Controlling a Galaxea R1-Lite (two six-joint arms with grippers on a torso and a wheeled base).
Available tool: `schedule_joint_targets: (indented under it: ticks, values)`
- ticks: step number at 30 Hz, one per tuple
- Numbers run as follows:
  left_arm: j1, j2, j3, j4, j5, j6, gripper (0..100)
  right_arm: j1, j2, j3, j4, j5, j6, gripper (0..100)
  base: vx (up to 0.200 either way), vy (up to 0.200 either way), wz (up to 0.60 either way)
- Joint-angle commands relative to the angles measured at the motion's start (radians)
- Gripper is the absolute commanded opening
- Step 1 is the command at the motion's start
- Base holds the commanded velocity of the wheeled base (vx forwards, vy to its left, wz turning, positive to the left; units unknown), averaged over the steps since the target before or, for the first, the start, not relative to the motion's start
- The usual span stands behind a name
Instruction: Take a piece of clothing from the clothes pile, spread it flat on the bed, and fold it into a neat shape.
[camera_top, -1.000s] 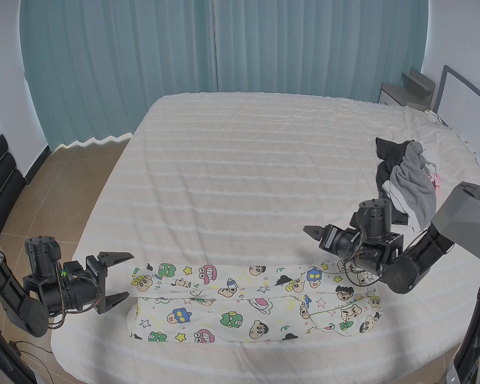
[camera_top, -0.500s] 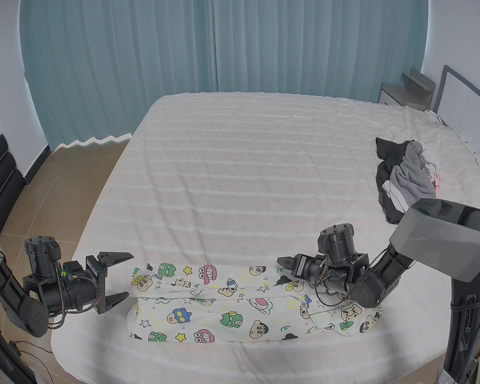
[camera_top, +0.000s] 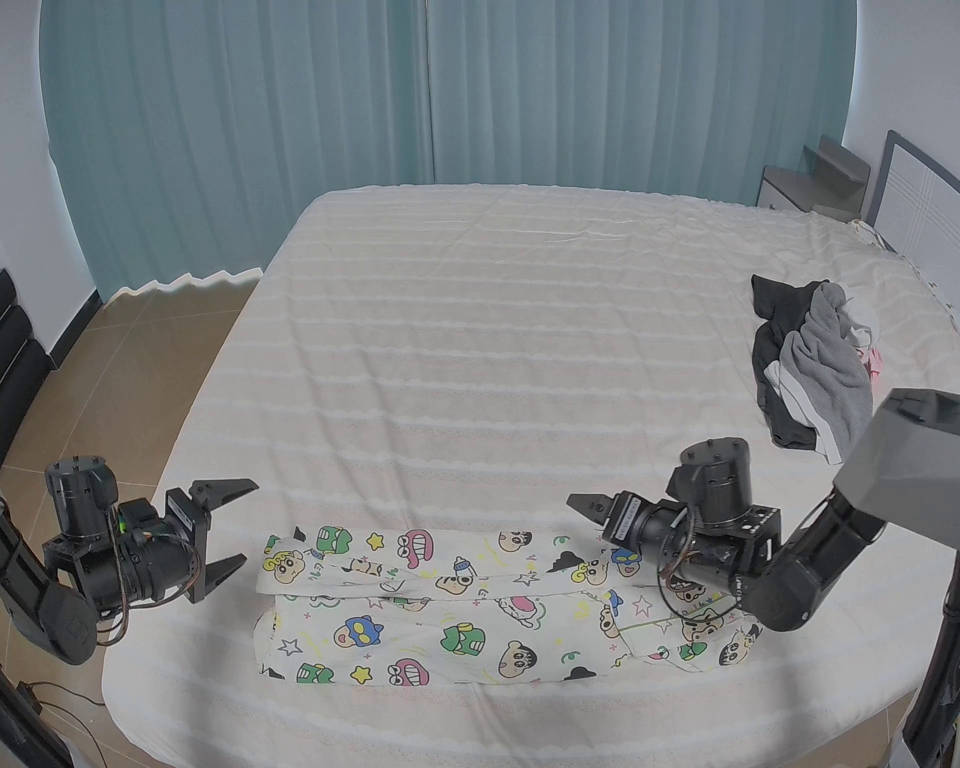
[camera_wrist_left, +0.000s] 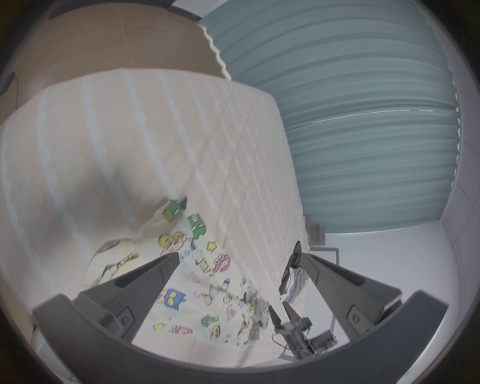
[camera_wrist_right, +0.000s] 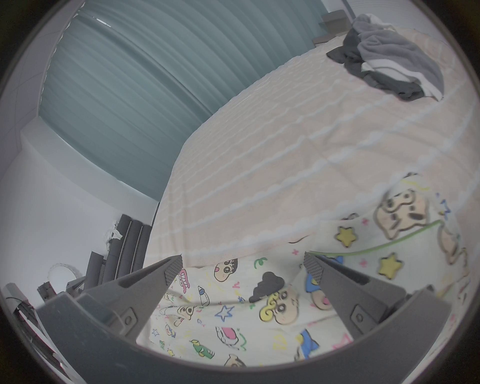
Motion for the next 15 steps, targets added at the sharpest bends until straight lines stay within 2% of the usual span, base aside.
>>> schedule_joint_targets:
  ticks: [1, 2, 3, 4, 6, 7, 9, 12, 15]
  values:
    - [-0.023, -0.004, -0.249, 0.232, 0.071, 0.046, 100, -0.061, -0.219, 0.227, -0.055, -0.001, 0.016, 100, 0.000, 0.000, 0.00]
    - [-0.021, -0.002, -0.269, 0.261, 0.071, 0.053, 100, -0.064, -0.224, 0.239, -0.065, -0.003, 0.016, 100, 0.000, 0.000, 0.00]
    - [-0.001, 0.007, -0.384, 0.427, 0.082, 0.097, 100, -0.082, -0.244, 0.305, -0.130, -0.003, 0.021, 100, 0.000, 0.000, 0.00]
    - [0.006, 0.021, -0.433, 0.508, 0.083, 0.123, 100, -0.087, -0.248, 0.339, -0.173, 0.002, 0.024, 100, 0.000, 0.000, 0.00]
    - [0.012, 0.065, -0.509, 0.652, 0.082, 0.204, 100, -0.090, -0.244, 0.408, -0.272, 0.003, 0.025, 100, 0.000, 0.000, 0.00]
    - [0.012, 0.074, -0.523, 0.682, 0.082, 0.224, 100, -0.090, -0.241, 0.422, -0.293, 0.003, 0.025, 100, 0.000, 0.000, 0.00]
    - [0.011, 0.151, -0.583, 0.823, 0.087, 0.319, 100, -0.084, -0.199, 0.481, -0.420, 0.003, 0.016, 100, 0.000, 0.000, 0.00]
    - [0.014, 0.240, -0.663, 0.899, 0.087, 0.323, 100, -0.072, -0.155, 0.500, -0.525, -0.006, 0.001, 100, 0.000, 0.000, 0.00]
    - [0.017, 0.331, -0.713, 0.912, 0.090, 0.307, 100, -0.062, -0.127, 0.527, -0.571, -0.006, -0.010, 100, 0.000, 0.000, 0.00]
